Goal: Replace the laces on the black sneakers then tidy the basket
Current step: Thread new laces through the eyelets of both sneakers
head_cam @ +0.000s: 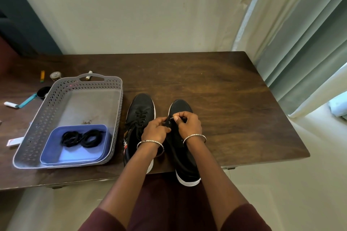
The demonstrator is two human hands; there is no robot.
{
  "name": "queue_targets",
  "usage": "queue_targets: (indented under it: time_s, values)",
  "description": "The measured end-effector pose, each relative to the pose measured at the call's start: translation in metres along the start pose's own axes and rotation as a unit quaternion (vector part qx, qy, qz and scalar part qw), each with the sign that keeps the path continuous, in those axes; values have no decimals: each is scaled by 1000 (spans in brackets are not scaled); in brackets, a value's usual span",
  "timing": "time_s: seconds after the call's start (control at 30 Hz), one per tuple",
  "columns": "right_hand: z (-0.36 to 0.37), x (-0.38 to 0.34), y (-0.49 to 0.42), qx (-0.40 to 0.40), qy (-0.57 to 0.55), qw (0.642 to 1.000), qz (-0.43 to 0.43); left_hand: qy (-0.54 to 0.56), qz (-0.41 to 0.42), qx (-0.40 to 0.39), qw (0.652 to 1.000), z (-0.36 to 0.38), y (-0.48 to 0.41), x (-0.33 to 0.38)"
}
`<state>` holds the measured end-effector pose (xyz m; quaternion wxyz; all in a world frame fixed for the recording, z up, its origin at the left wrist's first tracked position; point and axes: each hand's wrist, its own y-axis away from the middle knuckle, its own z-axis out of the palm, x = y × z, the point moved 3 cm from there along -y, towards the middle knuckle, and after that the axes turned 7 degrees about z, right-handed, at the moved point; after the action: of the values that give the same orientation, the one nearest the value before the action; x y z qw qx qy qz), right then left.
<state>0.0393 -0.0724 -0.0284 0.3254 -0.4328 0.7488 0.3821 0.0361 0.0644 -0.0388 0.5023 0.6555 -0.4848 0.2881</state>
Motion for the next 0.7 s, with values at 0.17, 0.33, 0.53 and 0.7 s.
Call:
queue_targets:
  time_s: [0.17, 0.33, 0.53, 0.7]
  values:
    - [0, 1, -1, -2, -11, 1000, -5, 76, -21, 2, 997, -1, -2, 0]
    - [2, 3, 1, -12, 2, 1000, -6, 117, -17, 9, 993, -2, 0, 3]
    - [2, 2, 2, 0, 3, 1000, 11, -24, 41, 55, 997, -1, 1, 6]
    - [1, -3, 3, 1, 77, 997, -20, -148, 63, 77, 984, -5, -1, 22]
